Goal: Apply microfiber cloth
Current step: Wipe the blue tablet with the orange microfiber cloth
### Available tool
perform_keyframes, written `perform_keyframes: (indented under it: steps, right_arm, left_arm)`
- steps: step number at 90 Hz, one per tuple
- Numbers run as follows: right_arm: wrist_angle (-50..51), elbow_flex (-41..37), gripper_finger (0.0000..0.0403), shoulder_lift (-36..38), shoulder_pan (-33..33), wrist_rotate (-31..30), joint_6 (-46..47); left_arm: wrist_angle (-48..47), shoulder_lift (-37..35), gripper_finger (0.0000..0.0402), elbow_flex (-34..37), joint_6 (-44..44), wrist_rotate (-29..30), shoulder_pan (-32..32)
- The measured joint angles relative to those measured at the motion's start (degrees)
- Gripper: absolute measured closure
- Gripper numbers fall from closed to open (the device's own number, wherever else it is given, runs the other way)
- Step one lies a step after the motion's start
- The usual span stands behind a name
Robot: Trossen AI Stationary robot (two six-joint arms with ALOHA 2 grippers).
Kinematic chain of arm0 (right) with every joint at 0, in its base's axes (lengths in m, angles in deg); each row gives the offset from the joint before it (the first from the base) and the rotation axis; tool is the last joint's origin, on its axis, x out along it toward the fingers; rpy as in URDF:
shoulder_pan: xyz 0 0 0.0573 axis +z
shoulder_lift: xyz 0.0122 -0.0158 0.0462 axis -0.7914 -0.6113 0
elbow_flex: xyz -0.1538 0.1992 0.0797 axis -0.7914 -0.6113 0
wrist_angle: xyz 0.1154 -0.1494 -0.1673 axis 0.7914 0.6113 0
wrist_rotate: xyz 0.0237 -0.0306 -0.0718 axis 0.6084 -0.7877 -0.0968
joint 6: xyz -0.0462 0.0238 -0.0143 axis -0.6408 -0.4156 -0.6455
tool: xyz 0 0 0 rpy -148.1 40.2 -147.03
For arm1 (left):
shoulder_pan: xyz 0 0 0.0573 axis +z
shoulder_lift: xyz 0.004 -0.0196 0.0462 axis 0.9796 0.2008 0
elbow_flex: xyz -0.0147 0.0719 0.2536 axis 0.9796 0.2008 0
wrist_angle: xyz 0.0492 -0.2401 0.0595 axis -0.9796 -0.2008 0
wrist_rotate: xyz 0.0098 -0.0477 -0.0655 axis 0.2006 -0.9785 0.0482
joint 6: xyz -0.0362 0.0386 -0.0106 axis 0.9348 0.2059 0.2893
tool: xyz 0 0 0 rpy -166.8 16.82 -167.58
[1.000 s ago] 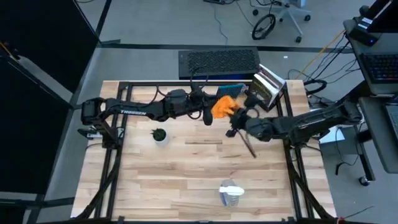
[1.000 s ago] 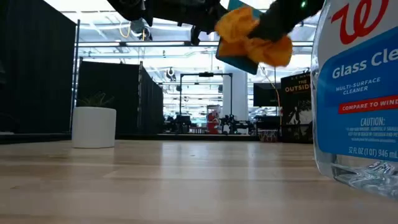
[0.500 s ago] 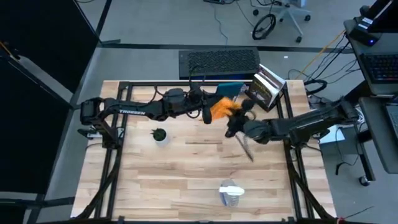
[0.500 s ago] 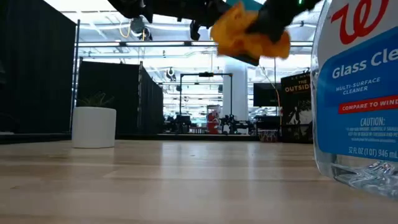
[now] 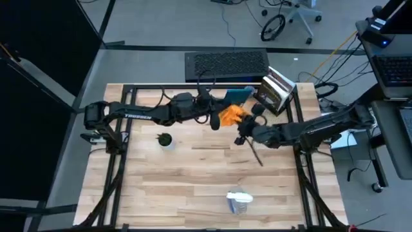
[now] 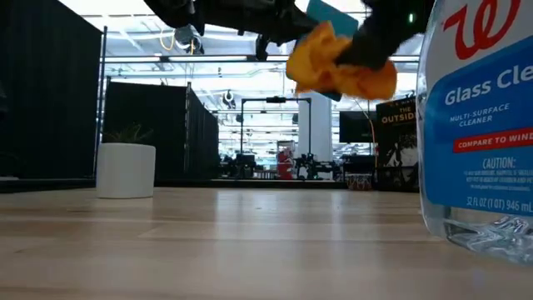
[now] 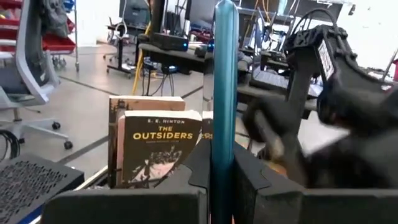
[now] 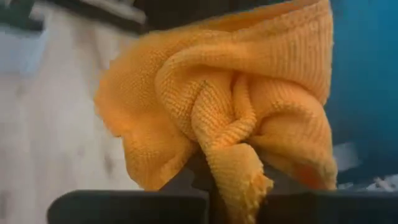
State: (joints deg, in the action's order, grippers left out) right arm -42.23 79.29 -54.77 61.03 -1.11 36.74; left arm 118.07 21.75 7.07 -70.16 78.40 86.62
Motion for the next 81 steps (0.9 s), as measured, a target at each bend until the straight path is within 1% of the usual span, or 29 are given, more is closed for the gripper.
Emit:
perform_keyframes:
  steps: [9,22,29,35,46,51,56,59,68,81]
  right_arm:
    - [1.8,0.0,0.0392,-1.7,0.1,1.0,1.8]
    - [3.6,-0.1,0.0392,-1.4,1.6,7.5,2.8]
    - [6.9,-0.1,0.0392,0.1,3.3,11.7,3.2]
    - [11.5,0.0,0.0392,1.7,5.3,13.0,5.8]
    - [24.8,0.7,0.0392,5.5,9.1,13.3,15.4]
    - [30.6,0.9,0.0392,7.3,10.9,13.4,20.8]
    - [35.8,0.9,0.0392,9.0,12.6,13.5,26.0]
    - [38.2,0.9,0.0392,9.9,13.6,13.5,29.1]
    - [43.2,0.9,0.0392,11.4,16.1,13.5,36.3]
    - [46.7,0.9,0.0392,11.8,18.7,13.5,42.4]
  left_arm:
    - [-0.1,0.0,0.0393,0.0,-0.1,0.0,0.0]
    - [-0.2,-0.1,0.0393,0.0,-0.1,-0.6,-0.1]
    - [-1.1,-0.1,0.0393,-0.1,-0.8,-0.8,-0.2]
    - [-3.3,-0.2,0.0393,-0.2,-2.2,-0.7,-0.1]
    - [-11.8,-1.1,0.0393,-0.2,-5.8,1.6,0.2]
    - [-16.3,-1.6,0.0393,-0.2,-7.7,3.6,0.2]
    - [-23.4,-3.1,0.0393,-0.2,-9.7,5.9,-0.1]
    - [-25.2,-3.6,0.0393,-0.2,-10.2,7.2,-0.4]
    - [-33.0,-5.7,0.0393,-0.2,-11.6,10.1,-2.1]
    - [-40.1,-6.4,0.0393,-0.2,-11.6,12.0,-5.3]
